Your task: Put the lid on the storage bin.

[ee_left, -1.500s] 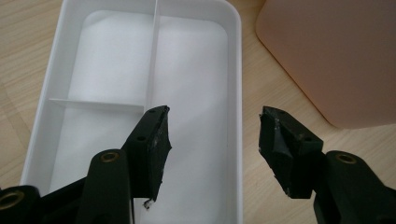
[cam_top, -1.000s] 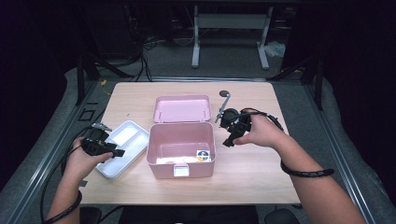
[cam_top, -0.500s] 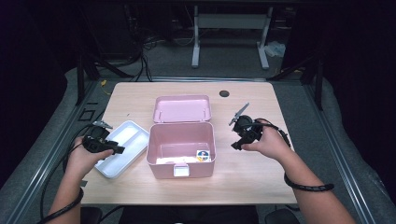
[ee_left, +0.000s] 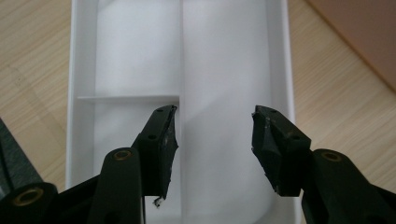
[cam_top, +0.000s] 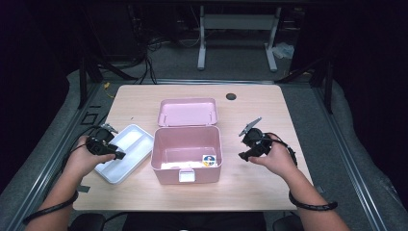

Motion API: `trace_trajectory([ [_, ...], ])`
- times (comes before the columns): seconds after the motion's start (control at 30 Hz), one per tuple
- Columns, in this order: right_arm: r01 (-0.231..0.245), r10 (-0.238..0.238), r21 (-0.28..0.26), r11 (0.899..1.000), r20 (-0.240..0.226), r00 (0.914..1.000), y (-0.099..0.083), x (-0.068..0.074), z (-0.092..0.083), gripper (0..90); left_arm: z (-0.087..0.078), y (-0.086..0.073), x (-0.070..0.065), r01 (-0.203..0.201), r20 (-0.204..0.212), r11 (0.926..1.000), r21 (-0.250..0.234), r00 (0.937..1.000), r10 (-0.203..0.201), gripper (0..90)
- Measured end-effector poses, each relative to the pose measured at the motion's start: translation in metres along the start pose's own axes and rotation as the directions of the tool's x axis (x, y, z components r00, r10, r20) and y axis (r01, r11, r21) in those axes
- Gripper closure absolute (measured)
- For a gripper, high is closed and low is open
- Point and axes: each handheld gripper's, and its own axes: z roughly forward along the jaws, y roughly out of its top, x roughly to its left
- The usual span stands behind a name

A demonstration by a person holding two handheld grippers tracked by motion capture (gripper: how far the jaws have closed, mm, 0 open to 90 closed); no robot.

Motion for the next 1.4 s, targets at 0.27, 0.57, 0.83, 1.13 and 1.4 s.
trace_trajectory([
  [0.27, -0.031, 0.034, -0.084, 0.996, 0.03, 0.999, -0.011, 0.012, 0.007, 43.0, 0.005, 0.005, 0.007, -0.004, -0.048, 0.9958, 0.092, 0.9988, 0.009, 61.3],
  [0.57, -0.093, 0.099, -0.156, 0.983, 0.028, 0.9947, -0.026, 0.017, 0.011, 43.2, 0.023, 0.018, 0.005, 0.021, -0.055, 0.9847, 0.173, 0.9984, -0.012, 69.4],
  [0.83, -0.103, 0.108, -0.146, 0.984, 0.03, 0.9937, -0.032, 0.02, 0.017, 43.1, 0.039, 0.026, 0.008, 0.028, -0.07, 0.9737, 0.226, 0.9975, -0.012, 75.3],
  [1.13, -0.09, 0.091, -0.105, 0.99, 0.006, 0.9958, -0.036, 0.023, 0.024, 43.1, 0.054, 0.027, 0.008, 0.04, -0.092, 0.9612, 0.273, 0.9956, -0.016, 79.1],
  [1.4, -0.104, 0.107, -0.134, 0.986, 0.019, 0.994, -0.038, 0.022, 0.023, 43.5, 0.06, 0.031, 0.004, 0.044, -0.103, 0.9552, 0.293, 0.9946, -0.014, 84.2],
])
